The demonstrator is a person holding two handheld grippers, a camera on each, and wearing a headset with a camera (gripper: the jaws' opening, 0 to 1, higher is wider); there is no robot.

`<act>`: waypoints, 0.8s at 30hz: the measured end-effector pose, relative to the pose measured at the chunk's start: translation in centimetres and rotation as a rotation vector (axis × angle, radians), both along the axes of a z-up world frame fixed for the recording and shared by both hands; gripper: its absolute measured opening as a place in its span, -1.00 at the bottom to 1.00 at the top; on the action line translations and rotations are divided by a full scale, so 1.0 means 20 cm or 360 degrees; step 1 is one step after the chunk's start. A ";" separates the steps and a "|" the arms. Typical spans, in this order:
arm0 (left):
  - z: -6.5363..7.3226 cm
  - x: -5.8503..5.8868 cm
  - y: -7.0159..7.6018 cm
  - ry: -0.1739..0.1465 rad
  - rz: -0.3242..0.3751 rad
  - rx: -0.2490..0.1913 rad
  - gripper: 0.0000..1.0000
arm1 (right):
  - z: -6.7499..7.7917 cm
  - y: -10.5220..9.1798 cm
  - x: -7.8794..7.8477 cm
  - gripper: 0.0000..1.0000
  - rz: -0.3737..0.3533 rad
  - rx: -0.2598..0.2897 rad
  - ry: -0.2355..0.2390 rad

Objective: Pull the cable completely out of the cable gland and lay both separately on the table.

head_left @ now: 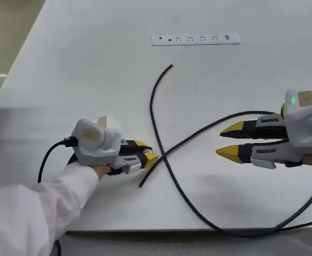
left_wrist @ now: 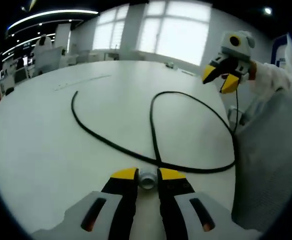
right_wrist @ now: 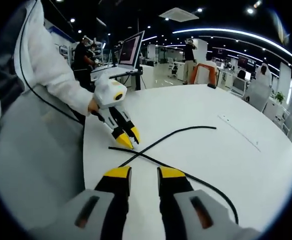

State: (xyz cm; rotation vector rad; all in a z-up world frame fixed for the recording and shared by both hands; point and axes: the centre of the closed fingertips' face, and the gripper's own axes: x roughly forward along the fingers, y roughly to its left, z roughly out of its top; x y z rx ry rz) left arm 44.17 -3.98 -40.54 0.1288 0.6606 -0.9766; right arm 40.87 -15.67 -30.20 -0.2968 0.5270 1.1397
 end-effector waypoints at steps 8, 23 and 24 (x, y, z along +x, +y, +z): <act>-0.02 -0.01 0.01 -0.0098 -0.0042 0.0039 -0.66 | 0.03 -0.01 0.02 -0.59 -0.0105 0.0051 -0.0006; 0.02 -0.03 -0.01 0.0032 0.0013 0.0045 -0.34 | 0.13 -0.09 -0.02 -0.41 -0.0279 0.0152 0.0050; 0.06 -0.03 -0.02 0.0014 -0.0001 0.0032 -0.34 | 0.13 -0.10 -0.02 -0.37 -0.0287 0.0145 0.0053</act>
